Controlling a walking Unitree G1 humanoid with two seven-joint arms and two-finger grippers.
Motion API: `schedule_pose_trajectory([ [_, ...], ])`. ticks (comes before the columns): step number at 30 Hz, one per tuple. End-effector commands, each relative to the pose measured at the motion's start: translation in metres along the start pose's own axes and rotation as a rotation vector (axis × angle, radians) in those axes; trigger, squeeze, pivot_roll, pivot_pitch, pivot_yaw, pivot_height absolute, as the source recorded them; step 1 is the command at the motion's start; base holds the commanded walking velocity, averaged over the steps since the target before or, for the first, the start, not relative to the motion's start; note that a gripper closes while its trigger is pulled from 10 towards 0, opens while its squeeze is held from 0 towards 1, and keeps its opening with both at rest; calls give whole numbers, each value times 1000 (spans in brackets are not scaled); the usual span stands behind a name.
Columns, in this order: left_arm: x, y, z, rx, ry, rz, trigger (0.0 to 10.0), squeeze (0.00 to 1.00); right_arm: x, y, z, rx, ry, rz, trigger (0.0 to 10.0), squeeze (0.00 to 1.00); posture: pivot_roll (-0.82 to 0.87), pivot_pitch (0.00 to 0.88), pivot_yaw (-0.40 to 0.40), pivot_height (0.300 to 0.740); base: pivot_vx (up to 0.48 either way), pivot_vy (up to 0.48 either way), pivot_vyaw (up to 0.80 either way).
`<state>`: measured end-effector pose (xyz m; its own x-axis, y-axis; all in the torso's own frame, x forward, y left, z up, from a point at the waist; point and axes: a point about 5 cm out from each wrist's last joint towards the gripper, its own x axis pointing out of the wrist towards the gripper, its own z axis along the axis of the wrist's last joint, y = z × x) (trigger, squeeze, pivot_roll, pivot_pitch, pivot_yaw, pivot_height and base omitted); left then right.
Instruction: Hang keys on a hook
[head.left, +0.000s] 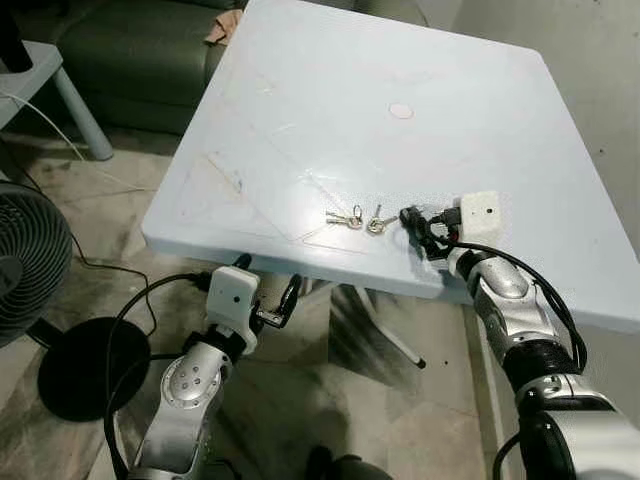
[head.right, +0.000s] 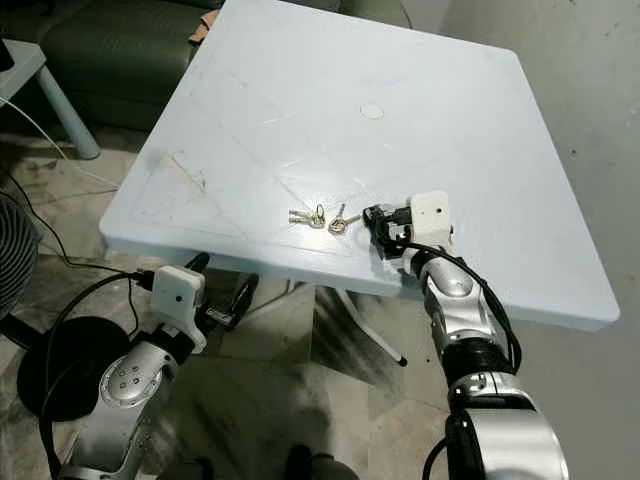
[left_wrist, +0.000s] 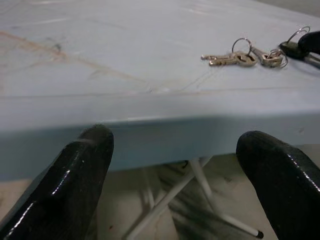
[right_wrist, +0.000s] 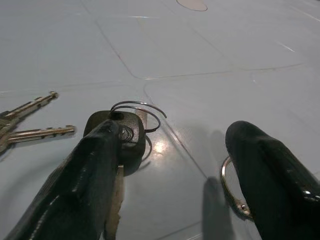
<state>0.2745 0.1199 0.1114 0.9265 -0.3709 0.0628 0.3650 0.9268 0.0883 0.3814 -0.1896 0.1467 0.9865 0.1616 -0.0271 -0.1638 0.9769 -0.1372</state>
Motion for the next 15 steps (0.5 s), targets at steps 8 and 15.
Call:
schedule_pose_trajectory([
  [8, -3, -3, 2, 1, 18, 9, 10000, 0, 2, -2, -1, 58, 0, 9, 10000, 0, 214, 260, -142, 740, 0, 0, 0],
  [15, -4, -2, 2, 3, 22, 21, 10000, 0, 5, 3, 5, 123, -43, 56, 10000, 0, 223, 262, -145, 740, 0, 0, 0],
])
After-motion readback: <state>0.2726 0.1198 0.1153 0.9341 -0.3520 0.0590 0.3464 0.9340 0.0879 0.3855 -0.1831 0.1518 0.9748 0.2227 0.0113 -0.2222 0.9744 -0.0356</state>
